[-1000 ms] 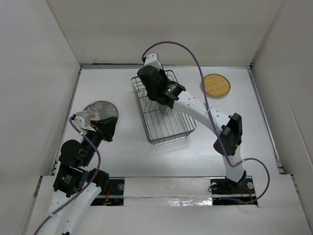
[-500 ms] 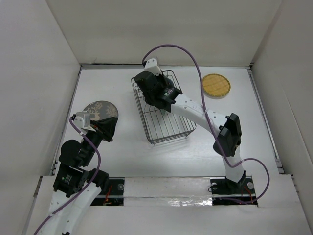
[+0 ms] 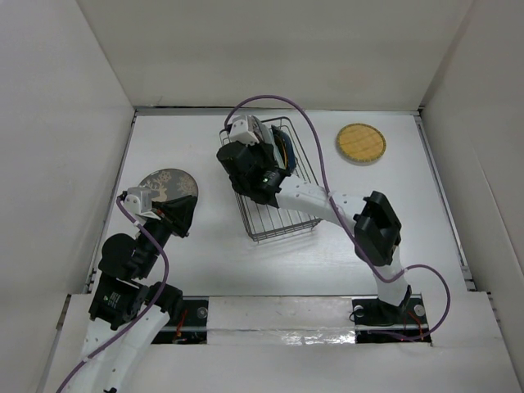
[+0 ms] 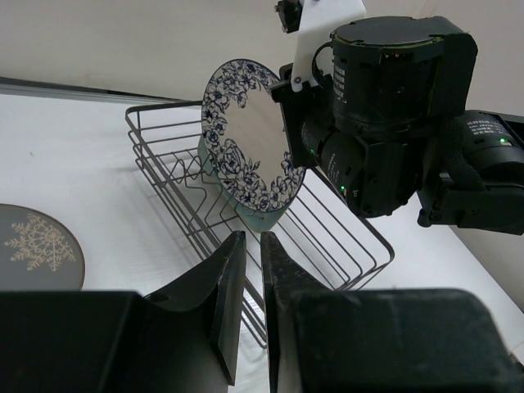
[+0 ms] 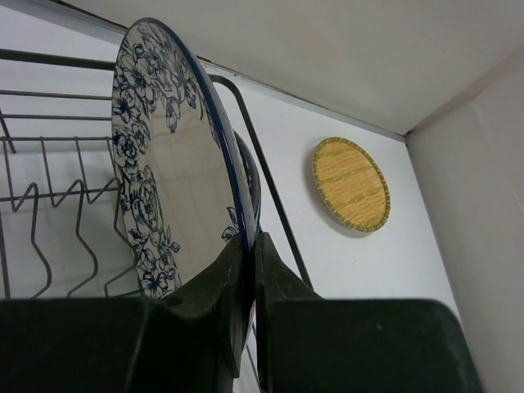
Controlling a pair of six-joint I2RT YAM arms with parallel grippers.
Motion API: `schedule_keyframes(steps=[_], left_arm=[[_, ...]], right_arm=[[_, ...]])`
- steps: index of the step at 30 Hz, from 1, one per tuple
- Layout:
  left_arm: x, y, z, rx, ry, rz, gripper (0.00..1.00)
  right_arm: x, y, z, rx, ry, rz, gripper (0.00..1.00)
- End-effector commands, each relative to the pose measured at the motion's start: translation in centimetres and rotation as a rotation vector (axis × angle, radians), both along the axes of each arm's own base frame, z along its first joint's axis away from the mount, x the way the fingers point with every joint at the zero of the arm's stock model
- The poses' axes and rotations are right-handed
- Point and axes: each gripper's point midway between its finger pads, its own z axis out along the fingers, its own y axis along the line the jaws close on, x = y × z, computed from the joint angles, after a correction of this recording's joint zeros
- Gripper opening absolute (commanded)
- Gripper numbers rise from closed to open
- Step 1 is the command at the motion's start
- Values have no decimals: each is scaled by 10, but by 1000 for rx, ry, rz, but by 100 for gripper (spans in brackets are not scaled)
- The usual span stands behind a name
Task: Load the plates into the dish rack
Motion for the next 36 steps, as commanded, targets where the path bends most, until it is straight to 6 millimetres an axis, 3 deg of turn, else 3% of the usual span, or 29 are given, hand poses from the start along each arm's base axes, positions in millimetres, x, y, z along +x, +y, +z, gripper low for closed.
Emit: schedule_keyframes(steps=[1, 7, 12, 14, 15, 17, 18, 20, 21, 23, 24, 25, 26, 27, 28, 30, 31, 33, 34, 35, 36], left_arm=[[-1, -2, 8, -6, -34, -15, 11], [-1, -2, 7, -5, -32, -13, 11], [-1, -2, 7, -4, -33, -10, 11], [0, -2, 6, -4, -28, -9, 11], [0, -2, 6, -3, -27, -9, 11], [1, -2, 5, -1, -26, -9, 11], [1, -2, 5, -2, -22, -6, 11], [1, -1, 5, -2, -22, -4, 12], [2, -1, 4, 0, -21, -4, 12], [2, -1, 4, -2, -18, 0, 12], [2, -1, 4, -1, -16, 0, 12], [2, -1, 4, -1, -16, 0, 12], [3, -2, 3, 1, -11, -1, 12], [3, -2, 2, 3, -11, -1, 12], [3, -2, 2, 2, -9, -4, 12], [5, -3, 0, 5, -2, -6, 12], [5, -4, 0, 6, 0, -7, 12], [6, -4, 0, 5, 2, -6, 12], [6, -3, 0, 5, 2, -4, 13], [7, -4, -1, 7, 6, -3, 13], [7, -3, -2, 8, 9, -1, 13]], right_arm=[[-3, -11, 48, 206, -126, -77, 0], [7, 10, -12, 253, 15, -6, 0], [7, 17, -35, 310, 77, 24, 0], [9, 13, -31, 334, 82, 24, 10], [8, 12, -25, 346, 76, 26, 26], [6, 11, -11, 379, 58, 45, 39], [5, 7, 5, 419, 49, 76, 50], [2, 3, 23, 475, 44, 115, 54], [-2, -9, 49, 531, 10, 131, 55], [-6, -15, 64, 589, 3, 202, 56], [-1, -31, 59, 614, 0, 196, 56], [-7, -41, 79, 676, -16, 251, 56], [-5, -51, 80, 711, -22, 261, 56], [-3, -63, 64, 723, -7, 258, 56], [4, -89, 70, 769, -15, 260, 56], [12, -114, 62, 838, -15, 244, 55], [19, -137, 36, 852, 30, 223, 54], [23, -161, 34, 920, 2, 223, 53], [21, -170, 8, 934, 50, 211, 53], [33, -197, 13, 972, -15, 181, 52], [37, -209, 7, 984, -25, 167, 52]])
